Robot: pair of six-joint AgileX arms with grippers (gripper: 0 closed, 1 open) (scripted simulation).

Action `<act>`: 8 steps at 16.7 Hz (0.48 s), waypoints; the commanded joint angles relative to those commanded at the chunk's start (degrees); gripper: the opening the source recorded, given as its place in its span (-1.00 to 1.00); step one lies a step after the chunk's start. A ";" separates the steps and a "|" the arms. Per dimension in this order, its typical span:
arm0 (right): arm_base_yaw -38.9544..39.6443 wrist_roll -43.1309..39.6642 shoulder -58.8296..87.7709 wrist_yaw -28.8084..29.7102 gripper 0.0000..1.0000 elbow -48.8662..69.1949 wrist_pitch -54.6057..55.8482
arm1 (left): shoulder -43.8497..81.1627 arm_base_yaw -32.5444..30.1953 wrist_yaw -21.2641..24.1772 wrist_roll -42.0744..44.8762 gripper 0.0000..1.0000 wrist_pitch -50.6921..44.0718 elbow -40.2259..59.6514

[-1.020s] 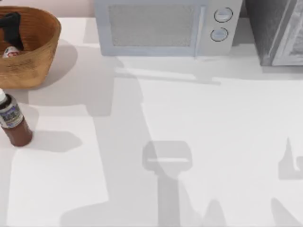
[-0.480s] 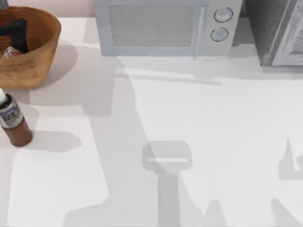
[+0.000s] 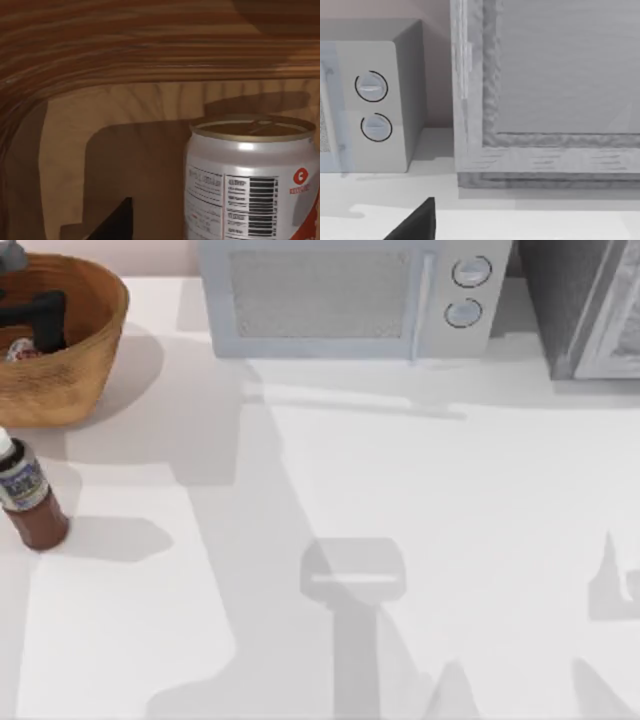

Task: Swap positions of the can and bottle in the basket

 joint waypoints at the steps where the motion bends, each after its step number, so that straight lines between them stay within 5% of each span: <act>1: 0.00 0.00 0.00 0.00 1.00 0.00 0.00 | 0.00 0.00 0.00 0.00 0.85 0.00 0.00; 8: 0.00 0.00 0.00 0.00 1.00 0.00 0.00 | 0.00 0.00 0.00 0.00 -0.21 0.00 0.00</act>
